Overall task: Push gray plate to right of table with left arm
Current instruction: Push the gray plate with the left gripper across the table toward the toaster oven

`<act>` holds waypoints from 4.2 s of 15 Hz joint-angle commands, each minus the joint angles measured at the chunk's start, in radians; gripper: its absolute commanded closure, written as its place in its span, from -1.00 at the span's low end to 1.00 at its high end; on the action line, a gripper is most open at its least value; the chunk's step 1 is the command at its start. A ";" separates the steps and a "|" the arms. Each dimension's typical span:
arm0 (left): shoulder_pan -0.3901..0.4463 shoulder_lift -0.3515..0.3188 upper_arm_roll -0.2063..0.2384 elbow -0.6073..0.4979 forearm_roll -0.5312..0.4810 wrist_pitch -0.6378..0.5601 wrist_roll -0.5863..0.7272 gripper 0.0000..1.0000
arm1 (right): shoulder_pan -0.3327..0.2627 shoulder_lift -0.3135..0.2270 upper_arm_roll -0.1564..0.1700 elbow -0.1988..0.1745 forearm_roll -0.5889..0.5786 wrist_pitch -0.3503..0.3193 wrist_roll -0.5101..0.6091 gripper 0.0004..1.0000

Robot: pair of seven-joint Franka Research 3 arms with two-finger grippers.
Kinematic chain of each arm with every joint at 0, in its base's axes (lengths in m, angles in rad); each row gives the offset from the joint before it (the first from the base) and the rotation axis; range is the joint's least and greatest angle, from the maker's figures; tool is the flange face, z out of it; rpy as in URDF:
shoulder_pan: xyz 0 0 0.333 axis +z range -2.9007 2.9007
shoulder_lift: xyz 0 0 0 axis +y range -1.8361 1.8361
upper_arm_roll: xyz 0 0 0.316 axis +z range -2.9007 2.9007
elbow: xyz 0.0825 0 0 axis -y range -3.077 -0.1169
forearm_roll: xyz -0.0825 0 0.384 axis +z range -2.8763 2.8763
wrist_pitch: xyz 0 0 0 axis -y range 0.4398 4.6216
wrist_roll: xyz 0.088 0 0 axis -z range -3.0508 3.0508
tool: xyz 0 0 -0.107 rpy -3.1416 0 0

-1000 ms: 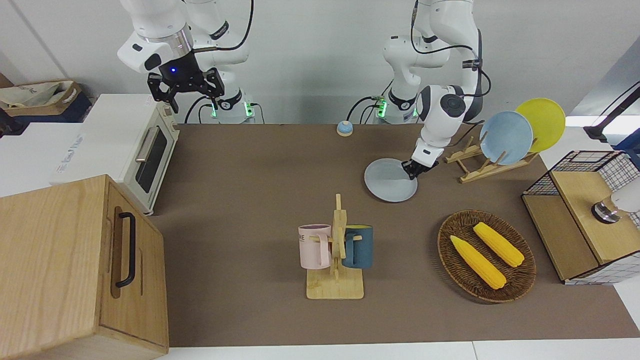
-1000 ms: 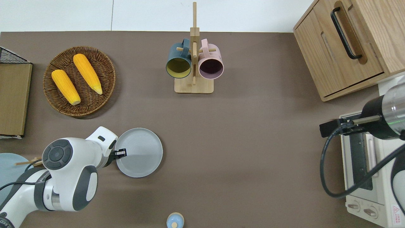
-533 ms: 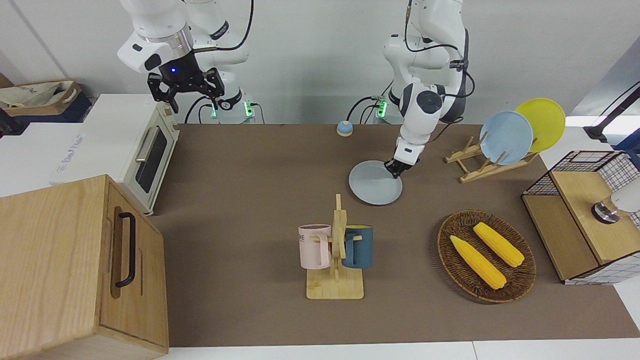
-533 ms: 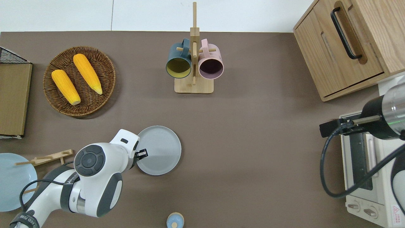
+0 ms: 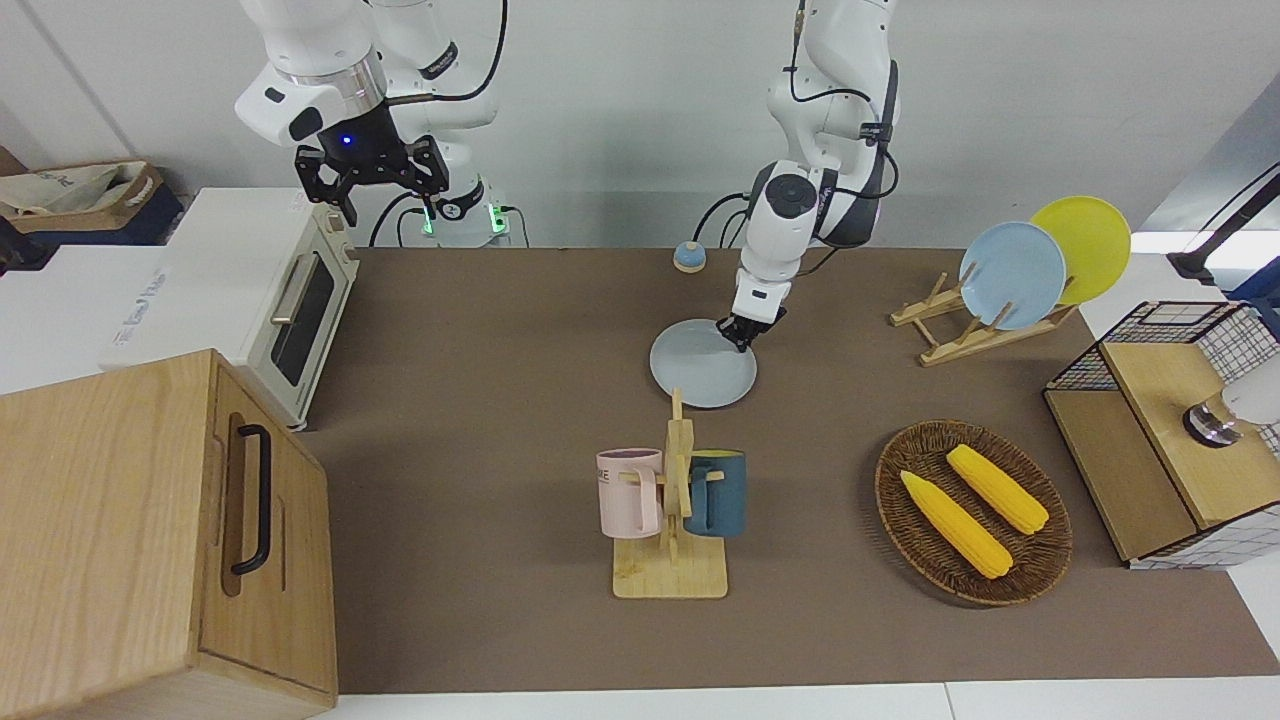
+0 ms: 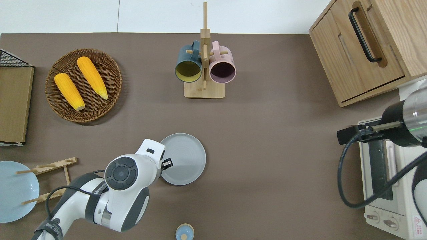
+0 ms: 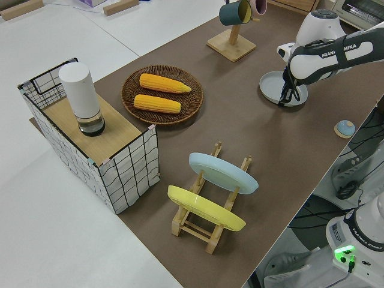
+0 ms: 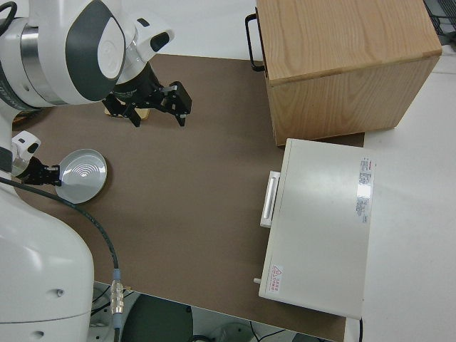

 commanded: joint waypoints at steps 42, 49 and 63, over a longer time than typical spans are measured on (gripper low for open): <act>-0.331 0.516 -0.178 0.720 0.128 -0.193 -0.850 1.00 | -0.020 -0.006 0.015 0.004 0.010 -0.013 0.001 -0.97; -0.322 0.508 -0.169 0.774 0.131 -0.312 -0.787 -0.46 | -0.020 -0.006 0.013 0.004 0.010 -0.014 0.000 -0.97; -0.058 0.390 -0.134 0.782 0.128 -0.525 -0.372 -0.98 | -0.020 -0.006 0.013 0.004 0.010 -0.013 0.000 -0.97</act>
